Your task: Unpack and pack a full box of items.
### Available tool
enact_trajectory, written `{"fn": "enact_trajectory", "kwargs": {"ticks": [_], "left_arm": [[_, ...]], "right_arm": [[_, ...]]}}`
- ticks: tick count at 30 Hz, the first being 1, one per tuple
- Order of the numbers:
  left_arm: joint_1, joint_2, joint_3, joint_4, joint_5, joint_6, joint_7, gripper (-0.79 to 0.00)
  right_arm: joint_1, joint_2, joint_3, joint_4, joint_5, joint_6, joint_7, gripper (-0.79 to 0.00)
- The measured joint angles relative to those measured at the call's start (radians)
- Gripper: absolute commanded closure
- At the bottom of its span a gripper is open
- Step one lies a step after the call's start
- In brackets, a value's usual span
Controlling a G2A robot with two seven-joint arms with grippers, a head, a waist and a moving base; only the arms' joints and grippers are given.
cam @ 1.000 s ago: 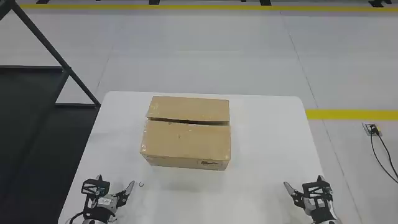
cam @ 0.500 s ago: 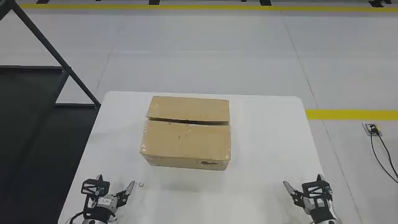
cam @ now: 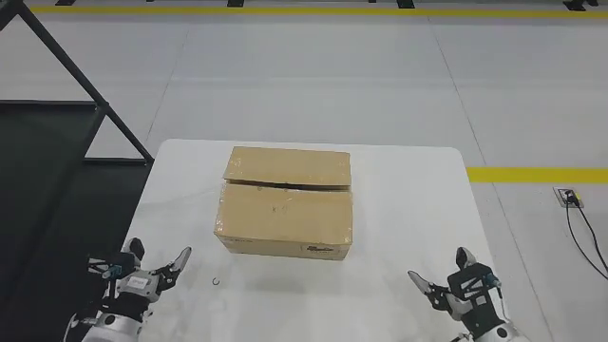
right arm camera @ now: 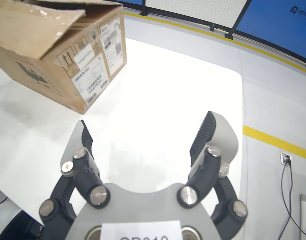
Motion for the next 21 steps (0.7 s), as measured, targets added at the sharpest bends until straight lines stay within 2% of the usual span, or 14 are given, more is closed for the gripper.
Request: {"fn": "enact_trajectory", "kwargs": {"ticks": [3,13,16,21], "left_arm": [[0.006,0.002,-0.004,-0.008,-0.016,-0.069,-0.024,-0.785],[0.003,0.001,0.000,-0.007,-0.011,-0.041,-0.016,-0.785],[-0.025,-0.003,0.030,-0.006,-0.033,-0.019,-0.005,-0.785],[-0.092,-0.010,0.053,-0.001,-0.135,0.021,-0.033,-0.785]], "right_arm": [[0.000,0.001,-0.001,-0.003,0.003,-0.023,0.052,-0.785],[0.002,0.000,-0.003,-0.001,0.010,-0.013,0.020,-0.785],[0.032,-0.003,-0.017,0.009,0.067,-0.012,0.024,-0.785],[0.136,-0.010,-0.079,0.019,0.218,-0.030,0.100,-0.785]]}}
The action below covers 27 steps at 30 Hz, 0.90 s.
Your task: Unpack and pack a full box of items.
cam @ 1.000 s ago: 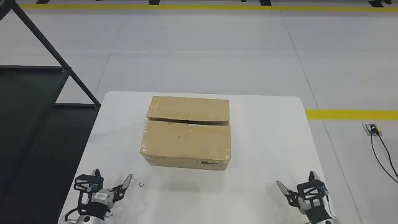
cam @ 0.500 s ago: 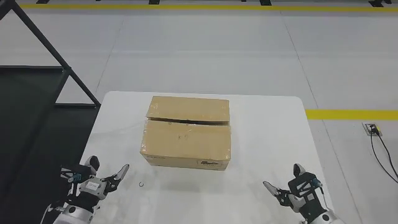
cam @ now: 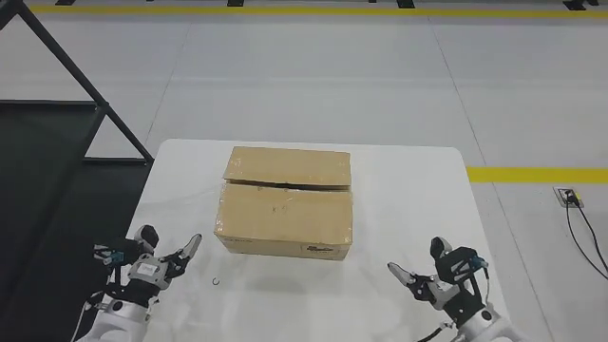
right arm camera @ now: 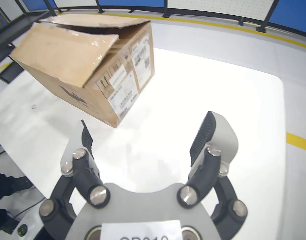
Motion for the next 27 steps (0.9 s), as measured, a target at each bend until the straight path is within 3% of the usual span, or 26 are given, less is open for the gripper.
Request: {"fn": "enact_trajectory", "kwargs": {"ticks": [11,22,27], "left_arm": [[-0.128,-0.005,-0.032,0.010,-0.348,0.023,-0.151,-0.785],[-0.127,-0.005,-0.032,0.010,-0.350,0.022,-0.150,-0.785],[-0.184,-0.006,-0.015,0.007,-0.473,0.056,-0.250,-0.785]], "right_arm": [[0.296,-0.006,-0.059,0.150,0.562,-0.040,0.313,-0.785],[0.303,-0.006,-0.059,0.152,0.573,-0.037,0.322,-0.785],[0.366,-0.009,-0.119,0.220,0.722,-0.099,0.402,-0.785]]}}
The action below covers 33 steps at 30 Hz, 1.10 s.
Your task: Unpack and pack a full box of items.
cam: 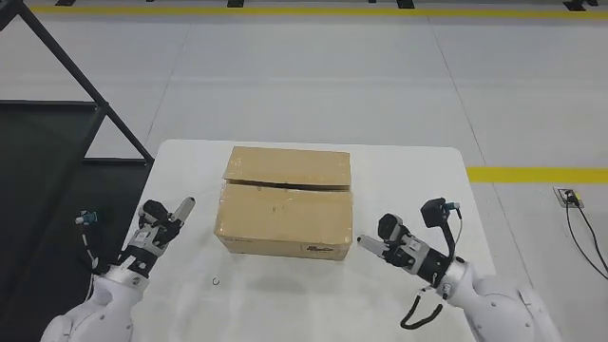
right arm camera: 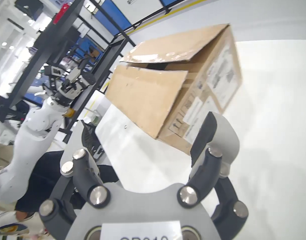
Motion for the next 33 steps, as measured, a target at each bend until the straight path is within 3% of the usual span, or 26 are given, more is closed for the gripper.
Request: {"fn": "enact_trajectory", "kwargs": {"ticks": [9,17,33], "left_arm": [[-0.117,0.011,-0.033,0.071,-0.226,-0.009,-0.215,-0.785],[-0.149,0.026,-0.072,0.135,-0.374,-0.068,-0.383,-0.785],[-0.167,0.039,-0.046,0.220,-0.345,-0.031,-0.353,-0.785]], "right_arm": [[0.227,-0.009,-0.068,0.260,0.280,-0.081,0.126,-0.785],[0.350,-0.016,-0.124,0.439,0.347,-0.109,0.179,-0.785],[0.417,-0.022,-0.176,0.544,0.365,-0.103,0.150,-0.785]]}}
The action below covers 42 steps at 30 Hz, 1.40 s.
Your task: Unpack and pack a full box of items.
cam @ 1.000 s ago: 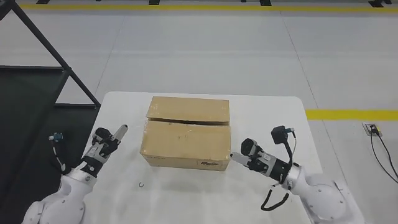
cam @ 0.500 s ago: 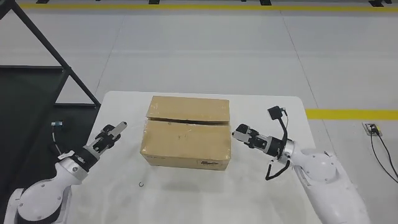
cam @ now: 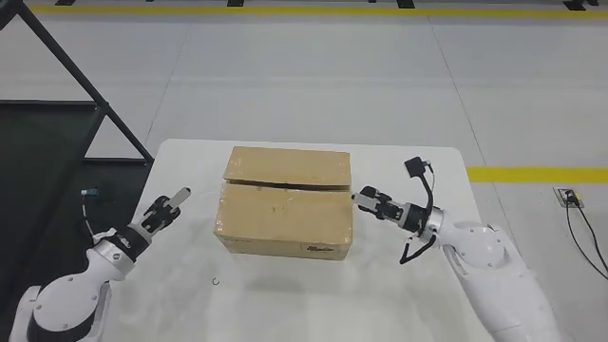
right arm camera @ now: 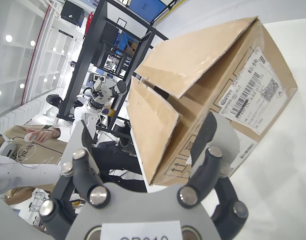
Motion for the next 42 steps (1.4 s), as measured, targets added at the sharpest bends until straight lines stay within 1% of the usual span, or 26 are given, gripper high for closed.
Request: {"fn": "enact_trajectory", "kwargs": {"ticks": [5,13,17,24,33,42], "left_arm": [[-0.020,0.003,0.040,0.041,0.029,0.007,-0.008,-0.785],[-0.044,0.006,0.094,0.072,0.056,0.003,-0.027,-0.785],[-0.049,0.008,0.116,0.077,0.064,-0.005,-0.038,-0.785],[-0.044,0.013,0.130,0.065,0.059,-0.023,-0.056,-0.785],[-0.030,0.021,0.140,0.046,0.064,-0.062,-0.094,-0.785],[-0.020,0.027,0.159,0.029,0.066,-0.075,-0.109,-0.785]], "right_arm": [[0.005,-0.001,-0.003,0.033,0.001,0.002,-0.028,-0.785],[0.012,-0.002,-0.024,0.077,-0.015,0.002,-0.041,-0.785],[0.017,-0.003,-0.040,0.093,-0.007,-0.017,0.000,-0.785],[0.021,-0.003,-0.064,0.106,0.022,-0.067,0.071,-0.785],[0.017,0.000,-0.081,0.102,0.033,-0.099,0.100,-0.785],[0.013,0.005,-0.088,0.100,0.058,-0.124,0.146,-0.785]]}}
